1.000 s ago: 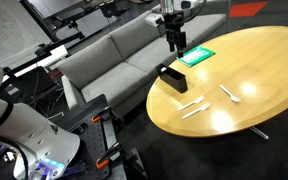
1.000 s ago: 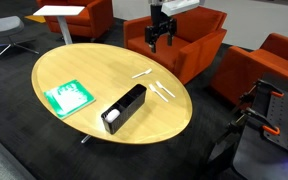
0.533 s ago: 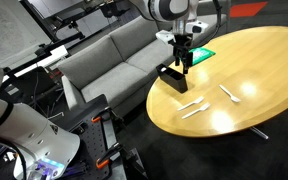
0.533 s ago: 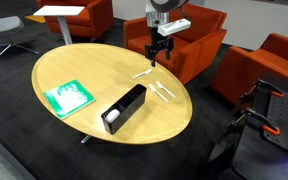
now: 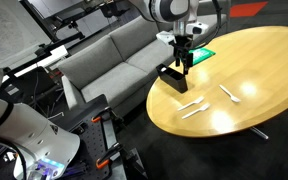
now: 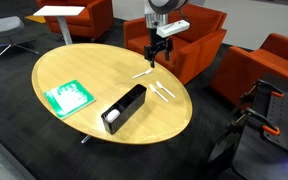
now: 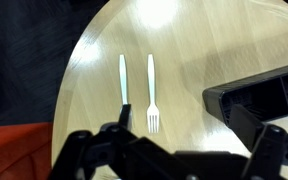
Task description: Put the plastic fork inside the black object.
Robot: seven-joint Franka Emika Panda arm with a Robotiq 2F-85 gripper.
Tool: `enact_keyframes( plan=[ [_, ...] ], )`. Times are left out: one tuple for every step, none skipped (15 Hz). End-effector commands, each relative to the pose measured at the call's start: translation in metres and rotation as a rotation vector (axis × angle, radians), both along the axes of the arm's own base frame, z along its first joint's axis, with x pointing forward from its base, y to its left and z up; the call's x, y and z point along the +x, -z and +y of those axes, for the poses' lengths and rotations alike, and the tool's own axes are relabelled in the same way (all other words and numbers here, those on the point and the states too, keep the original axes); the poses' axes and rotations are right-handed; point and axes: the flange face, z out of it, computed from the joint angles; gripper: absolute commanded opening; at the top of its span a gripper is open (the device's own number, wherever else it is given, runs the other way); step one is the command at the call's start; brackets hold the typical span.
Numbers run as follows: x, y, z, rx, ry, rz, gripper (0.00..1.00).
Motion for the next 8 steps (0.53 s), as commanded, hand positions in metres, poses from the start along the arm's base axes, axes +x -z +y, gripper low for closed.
enact_keyframes(
  plan=[
    [0.013,0.031,-0.012,0.002,0.009,0.021,1.0],
    [0.015,0.042,-0.016,0.005,0.013,0.026,1.0],
    [0.016,0.053,-0.02,0.014,0.01,0.035,1.0],
    [0.017,0.066,-0.028,0.02,0.008,0.043,1.0],
    [0.017,0.078,-0.031,0.033,0.004,0.053,1.0],
    [0.017,0.089,-0.035,0.047,-0.005,0.065,1.0],
    [0.016,0.101,-0.038,0.054,-0.012,0.074,1.0],
    [0.016,0.112,-0.041,0.057,-0.017,0.084,1.0]
  ],
)
